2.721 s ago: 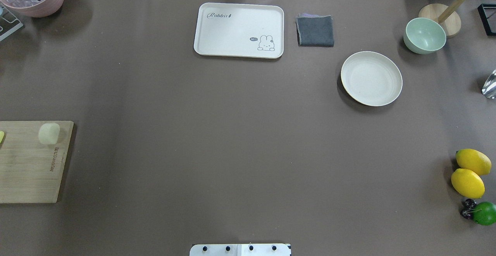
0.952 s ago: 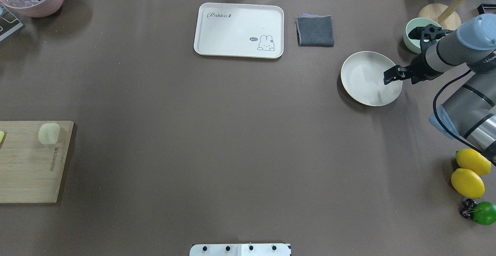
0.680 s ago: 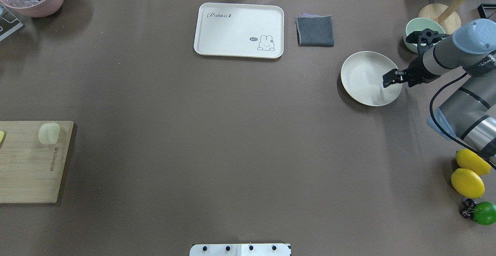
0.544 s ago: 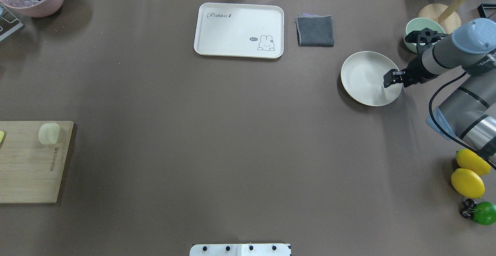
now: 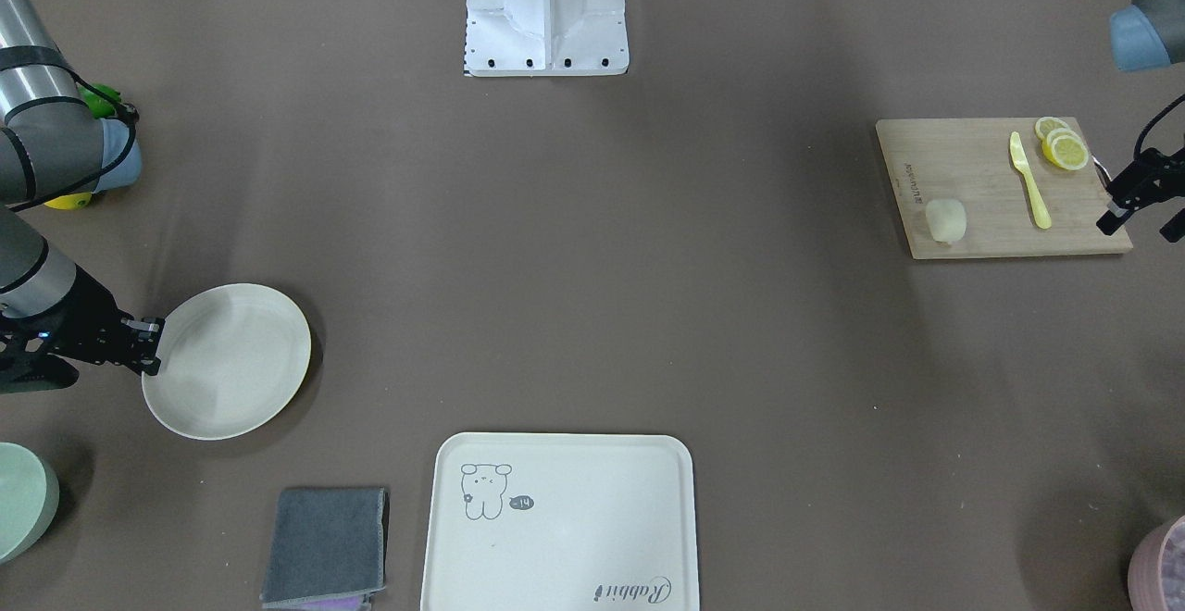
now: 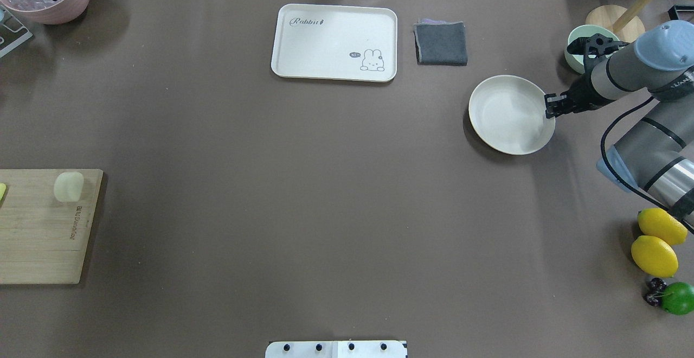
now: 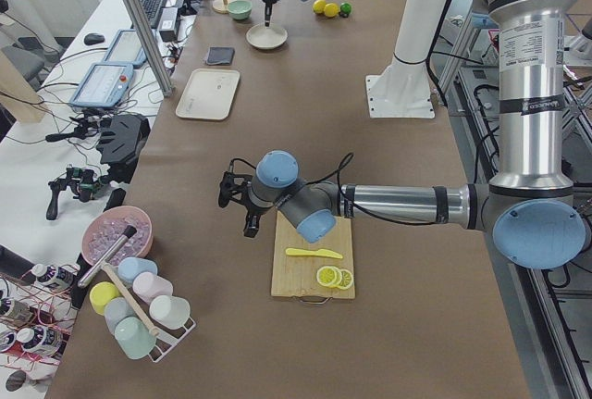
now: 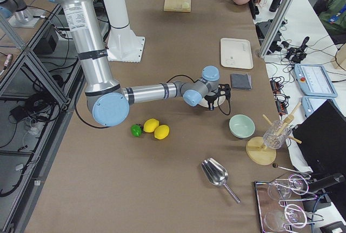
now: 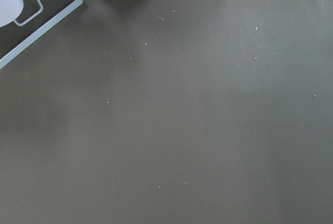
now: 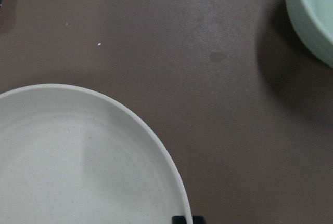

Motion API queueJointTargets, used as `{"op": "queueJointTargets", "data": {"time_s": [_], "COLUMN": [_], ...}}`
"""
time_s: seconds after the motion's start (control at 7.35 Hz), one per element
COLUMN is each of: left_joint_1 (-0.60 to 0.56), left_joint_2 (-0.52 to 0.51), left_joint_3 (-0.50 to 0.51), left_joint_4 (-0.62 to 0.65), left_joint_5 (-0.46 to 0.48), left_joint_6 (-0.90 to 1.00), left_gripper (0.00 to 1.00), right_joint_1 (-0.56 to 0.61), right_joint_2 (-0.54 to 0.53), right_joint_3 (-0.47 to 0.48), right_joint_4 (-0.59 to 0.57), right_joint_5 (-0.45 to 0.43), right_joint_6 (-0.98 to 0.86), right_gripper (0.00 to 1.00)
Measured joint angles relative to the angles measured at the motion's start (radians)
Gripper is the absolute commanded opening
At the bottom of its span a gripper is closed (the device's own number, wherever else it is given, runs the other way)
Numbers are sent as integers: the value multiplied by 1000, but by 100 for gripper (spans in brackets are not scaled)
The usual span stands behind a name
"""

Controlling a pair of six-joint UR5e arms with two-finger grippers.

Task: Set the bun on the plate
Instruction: 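Slide the white plate with the right gripper toward the table center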

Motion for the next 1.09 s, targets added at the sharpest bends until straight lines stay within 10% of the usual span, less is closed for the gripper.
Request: {"op": "queueJointTargets", "data": {"time_s": [0.68, 1.09], "left_joint_1": [15, 165], "left_joint_2": [-9, 79], "left_joint_3": [-23, -150], "left_joint_4": [1, 3], "left_joint_5": [32, 155], "left_joint_6": [-83, -198], "left_gripper": [98, 98], "right_joint_1": [16, -120], "right_joint_2": [47, 58], "right_joint_3": [135, 262], "right_joint_4": [2, 2], "right_joint_5": [101, 9], "right_joint_6": [218, 394], "right_gripper": [0, 0]}}
